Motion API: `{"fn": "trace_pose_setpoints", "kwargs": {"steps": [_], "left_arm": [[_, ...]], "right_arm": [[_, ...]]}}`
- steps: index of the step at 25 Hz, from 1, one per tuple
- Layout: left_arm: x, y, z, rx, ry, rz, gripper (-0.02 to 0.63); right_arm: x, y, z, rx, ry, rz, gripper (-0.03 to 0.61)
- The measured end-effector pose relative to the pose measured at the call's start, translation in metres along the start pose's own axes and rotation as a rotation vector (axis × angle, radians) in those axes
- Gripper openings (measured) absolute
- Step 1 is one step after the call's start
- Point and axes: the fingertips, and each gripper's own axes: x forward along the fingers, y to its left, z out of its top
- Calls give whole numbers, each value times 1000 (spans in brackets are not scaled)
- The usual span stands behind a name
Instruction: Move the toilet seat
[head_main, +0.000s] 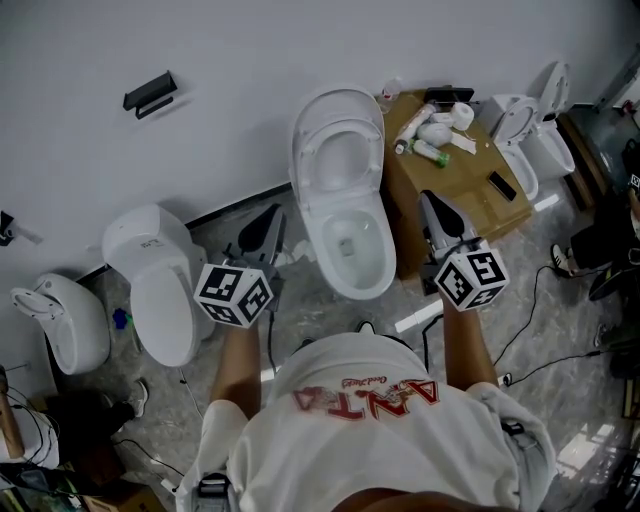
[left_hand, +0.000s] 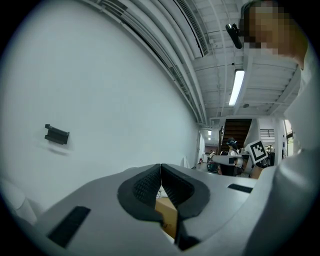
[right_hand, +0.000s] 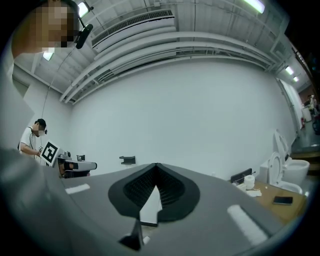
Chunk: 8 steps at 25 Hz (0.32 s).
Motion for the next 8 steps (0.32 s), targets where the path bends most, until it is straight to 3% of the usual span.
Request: {"fn": "trace_pose_setpoints", "kwargs": {"steps": [8], "left_arm": [[9,-3,-4,1,10,-7,9]], "right_arm": [[6,-6,-7,19,12,7,2]]}}
